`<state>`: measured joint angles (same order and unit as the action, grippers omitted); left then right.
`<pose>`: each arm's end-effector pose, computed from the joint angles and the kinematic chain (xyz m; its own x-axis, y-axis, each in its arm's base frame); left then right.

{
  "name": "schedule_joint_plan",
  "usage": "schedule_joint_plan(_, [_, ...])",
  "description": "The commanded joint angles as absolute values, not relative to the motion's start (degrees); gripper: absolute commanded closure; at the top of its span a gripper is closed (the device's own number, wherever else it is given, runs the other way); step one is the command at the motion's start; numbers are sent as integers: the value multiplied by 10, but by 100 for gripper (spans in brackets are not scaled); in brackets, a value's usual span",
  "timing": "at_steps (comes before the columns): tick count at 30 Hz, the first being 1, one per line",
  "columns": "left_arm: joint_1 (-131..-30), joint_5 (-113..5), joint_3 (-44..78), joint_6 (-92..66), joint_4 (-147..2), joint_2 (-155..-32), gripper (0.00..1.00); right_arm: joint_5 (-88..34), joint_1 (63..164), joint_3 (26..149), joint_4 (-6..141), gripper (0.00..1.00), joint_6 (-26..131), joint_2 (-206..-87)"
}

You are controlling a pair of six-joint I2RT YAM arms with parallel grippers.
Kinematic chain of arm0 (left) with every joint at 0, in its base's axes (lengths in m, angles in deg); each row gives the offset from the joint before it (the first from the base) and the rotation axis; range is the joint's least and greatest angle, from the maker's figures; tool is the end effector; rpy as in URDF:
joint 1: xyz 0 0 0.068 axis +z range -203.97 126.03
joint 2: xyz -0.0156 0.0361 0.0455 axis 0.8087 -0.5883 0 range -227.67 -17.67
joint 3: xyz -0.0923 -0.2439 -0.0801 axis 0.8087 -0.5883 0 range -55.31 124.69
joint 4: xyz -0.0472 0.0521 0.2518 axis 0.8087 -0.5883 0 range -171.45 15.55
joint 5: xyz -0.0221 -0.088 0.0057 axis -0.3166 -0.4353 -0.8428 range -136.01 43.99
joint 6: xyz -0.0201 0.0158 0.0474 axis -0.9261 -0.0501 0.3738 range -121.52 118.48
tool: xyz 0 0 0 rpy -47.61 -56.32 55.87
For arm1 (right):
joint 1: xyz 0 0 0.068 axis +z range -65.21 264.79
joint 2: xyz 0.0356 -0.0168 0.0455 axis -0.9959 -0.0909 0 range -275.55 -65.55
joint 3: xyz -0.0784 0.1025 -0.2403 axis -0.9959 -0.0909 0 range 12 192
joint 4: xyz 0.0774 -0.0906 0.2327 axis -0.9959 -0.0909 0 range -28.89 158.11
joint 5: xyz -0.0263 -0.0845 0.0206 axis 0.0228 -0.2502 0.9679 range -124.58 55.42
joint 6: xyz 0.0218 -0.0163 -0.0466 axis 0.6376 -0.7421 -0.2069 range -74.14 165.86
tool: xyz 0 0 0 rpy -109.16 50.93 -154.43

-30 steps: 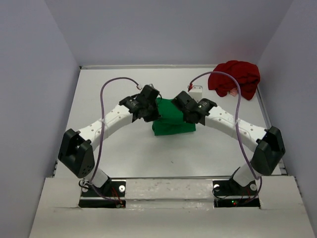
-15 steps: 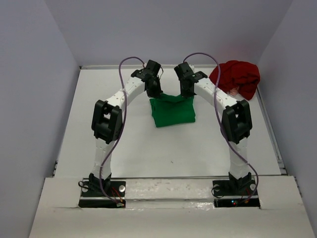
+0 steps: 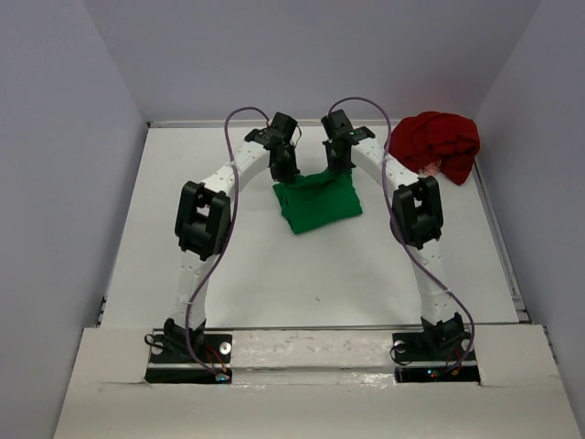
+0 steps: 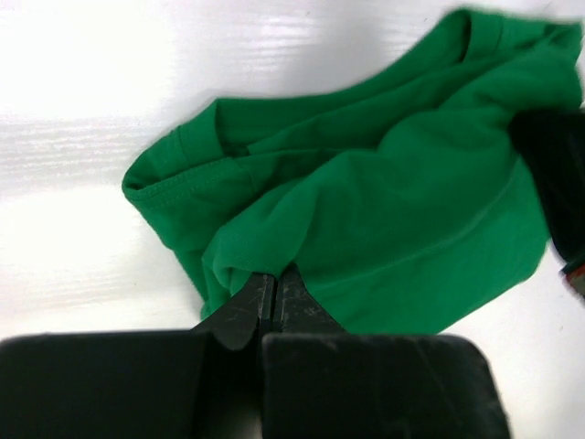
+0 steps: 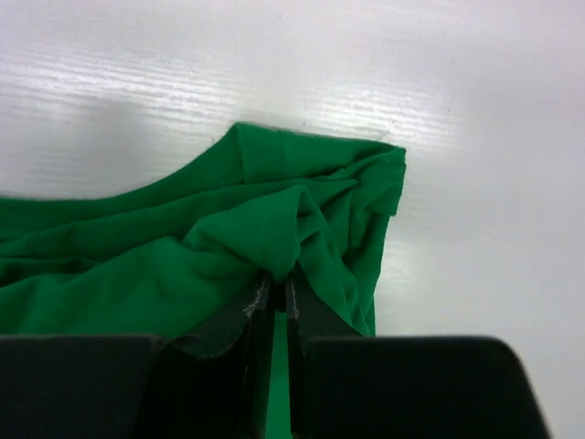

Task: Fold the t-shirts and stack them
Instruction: Fold the tshirt

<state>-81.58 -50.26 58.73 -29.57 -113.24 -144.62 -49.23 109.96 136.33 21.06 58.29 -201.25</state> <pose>0.4407 -0.2336 0.2423 -0.8502 -0.0844 -0.5196 0.1169 0.9321 -0.3427 0.4722 0.2121 0.2160 -0.8156 -0.1533 -0.5579 -0.1188 0.9881 -0.0978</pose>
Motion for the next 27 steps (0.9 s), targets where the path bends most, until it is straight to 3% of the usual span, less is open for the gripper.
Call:
schedule_joint_plan(1, [-810,-500,543,-279,-1122,-1397,100,-457,1078,1409,237,83,547,-2036])
schedule_joint_plan(2, [-810,-494,537,-279,-1121,-1395,100,-457,1078,1412,237,76,544,-2041])
schedule_joint_plan(3, [-809,-483,529,-281,-1118,-1391,100,-442,1071,1417,234,58,531,-2046])
schedule_joint_plan(8, [-807,-472,477,-294,-1083,-1380,100,-438,1059,1421,246,23,507,-2056])
schedule_joint_plan(17, [-807,-388,432,-286,-1066,-1356,97,-430,1059,1454,245,18,482,-2040])
schedule_joint_plan(19, [-807,-373,443,-286,-1072,-1356,85,-434,1059,1457,239,18,485,-2030])
schedule_joint_plan(20, [-807,-368,438,-289,-1066,-1348,61,-433,1059,1452,238,18,486,-2015])
schedule_joint_plan(22, [-806,-368,428,-292,-1048,-1331,30,-435,1059,1445,239,18,484,-1993])
schedule_joint_plan(25, [-807,-369,426,-291,-1040,-1322,10,-432,1059,1436,236,18,483,-1976])
schedule_joint_plan(27, [-809,-360,437,-291,-1049,-1325,6,-428,1059,1430,231,18,488,-1968])
